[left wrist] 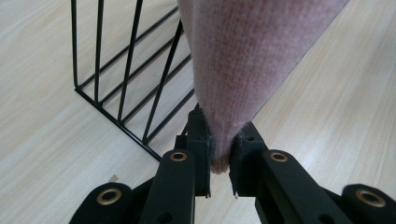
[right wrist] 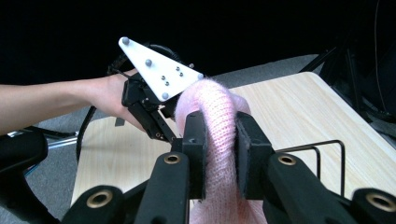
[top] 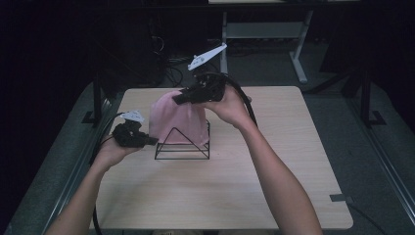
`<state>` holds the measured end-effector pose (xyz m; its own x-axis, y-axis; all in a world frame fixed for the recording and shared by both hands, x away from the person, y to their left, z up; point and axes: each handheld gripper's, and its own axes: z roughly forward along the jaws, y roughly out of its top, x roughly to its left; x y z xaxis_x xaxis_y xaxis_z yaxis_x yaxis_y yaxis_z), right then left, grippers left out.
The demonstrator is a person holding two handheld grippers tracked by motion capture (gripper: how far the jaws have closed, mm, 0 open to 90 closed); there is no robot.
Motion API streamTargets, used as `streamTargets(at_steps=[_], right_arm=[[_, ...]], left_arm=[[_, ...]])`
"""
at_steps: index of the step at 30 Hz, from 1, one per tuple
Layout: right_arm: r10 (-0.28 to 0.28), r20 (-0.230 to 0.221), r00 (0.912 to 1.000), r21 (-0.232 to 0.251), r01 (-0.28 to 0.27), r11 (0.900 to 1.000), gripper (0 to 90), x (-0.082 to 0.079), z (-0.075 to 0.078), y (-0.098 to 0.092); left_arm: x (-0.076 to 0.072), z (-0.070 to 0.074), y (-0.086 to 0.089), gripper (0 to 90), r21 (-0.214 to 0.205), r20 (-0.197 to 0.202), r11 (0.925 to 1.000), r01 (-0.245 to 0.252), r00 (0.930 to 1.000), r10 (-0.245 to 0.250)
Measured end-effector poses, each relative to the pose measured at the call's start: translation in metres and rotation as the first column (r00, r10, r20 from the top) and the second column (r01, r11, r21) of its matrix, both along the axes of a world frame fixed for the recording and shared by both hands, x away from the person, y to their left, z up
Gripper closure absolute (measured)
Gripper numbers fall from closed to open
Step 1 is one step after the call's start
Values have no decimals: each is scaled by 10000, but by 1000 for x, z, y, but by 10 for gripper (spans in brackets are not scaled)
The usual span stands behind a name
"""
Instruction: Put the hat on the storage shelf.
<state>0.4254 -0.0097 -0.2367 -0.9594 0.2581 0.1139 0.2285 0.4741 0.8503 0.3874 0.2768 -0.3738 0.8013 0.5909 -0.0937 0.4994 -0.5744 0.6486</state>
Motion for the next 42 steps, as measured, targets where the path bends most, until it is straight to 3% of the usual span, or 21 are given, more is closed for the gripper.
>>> streamTargets(at_steps=[5, 12, 24, 34, 35, 42], right_arm=[[-4, -212, 9998, -62, 2, 10000, 759, -1, -9, 2], [24, -323, 9995, -123, -28, 9999, 757, 0, -17, 2], [105, -683, 9976, -355, -130, 9993, 751, 1, -33, 4], [55, -863, 9963, -507, -99, 9987, 747, 2, -44, 4], [74, -862, 9963, -499, -117, 9987, 746, 2, -45, 4], [88, -1156, 9933, -726, -173, 9972, 738, 4, -53, 8]], left_arm=[[-1, -7, 0, 800, 143, -194, 9999, 0, 9998, 3], [0, -12, -2, 799, 572, -149, 9984, 36, 9999, -27], [1, -27, -1, 796, 775, -480, 9970, 40, 9988, -2], [2, -39, -3, 785, 1164, -539, 9932, 50, 9985, 13], [3, -40, -2, 785, 1353, -523, 9907, 163, 9986, -93], [3, -47, 1, 784, 1485, -646, 9889, 75, 9979, 22]])
